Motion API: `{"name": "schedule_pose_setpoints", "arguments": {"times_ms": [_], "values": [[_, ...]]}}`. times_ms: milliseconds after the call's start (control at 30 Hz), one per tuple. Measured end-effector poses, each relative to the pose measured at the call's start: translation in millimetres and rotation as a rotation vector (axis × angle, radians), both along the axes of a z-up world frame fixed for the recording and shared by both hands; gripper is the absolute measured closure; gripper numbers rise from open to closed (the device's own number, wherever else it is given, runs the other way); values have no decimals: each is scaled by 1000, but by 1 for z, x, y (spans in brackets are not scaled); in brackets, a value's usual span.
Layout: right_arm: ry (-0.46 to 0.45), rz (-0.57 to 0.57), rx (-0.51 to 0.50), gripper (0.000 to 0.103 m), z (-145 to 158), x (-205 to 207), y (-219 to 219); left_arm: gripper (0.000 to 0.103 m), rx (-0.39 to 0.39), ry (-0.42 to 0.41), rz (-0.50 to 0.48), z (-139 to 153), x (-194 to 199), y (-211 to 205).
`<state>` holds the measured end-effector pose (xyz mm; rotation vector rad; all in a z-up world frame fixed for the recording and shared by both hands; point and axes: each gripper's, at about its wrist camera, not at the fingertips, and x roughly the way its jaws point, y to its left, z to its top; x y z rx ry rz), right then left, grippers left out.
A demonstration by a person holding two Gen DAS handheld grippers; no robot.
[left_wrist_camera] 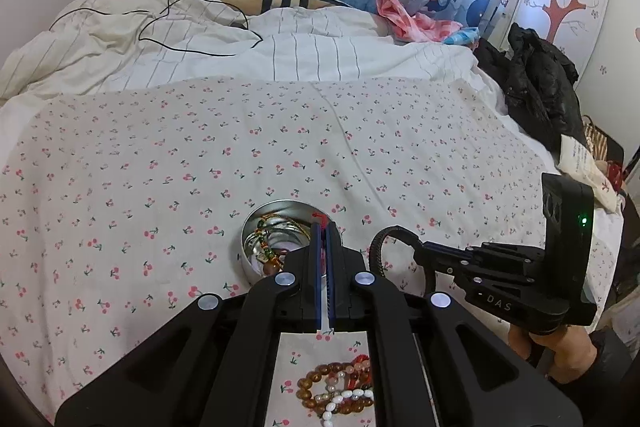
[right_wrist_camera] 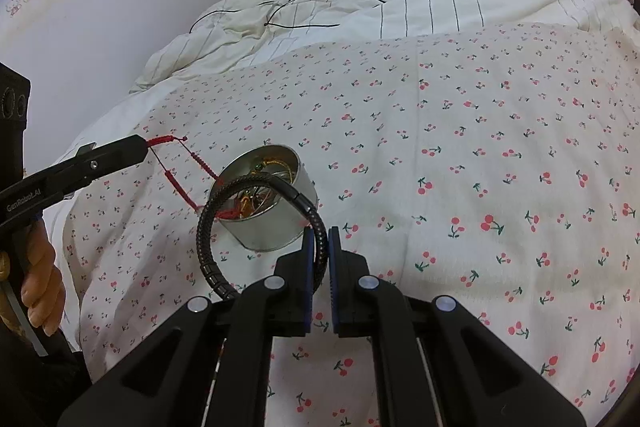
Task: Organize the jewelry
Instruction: 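Carry both held bracelets up and over the silver tin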
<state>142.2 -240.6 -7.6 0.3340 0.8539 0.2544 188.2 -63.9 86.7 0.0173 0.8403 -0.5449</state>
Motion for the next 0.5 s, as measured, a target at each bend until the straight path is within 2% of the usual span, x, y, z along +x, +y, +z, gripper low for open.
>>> {"name": "schedule_pose_setpoints", "arguments": {"times_ms": [233,500], "values": [[-14,-2,-22,95,3,10,3,101,-48,7,-4,-2,12,0],[-7,-6,-37,95,0,27,5,101,-70,41,1,-22,33,-8]]}}
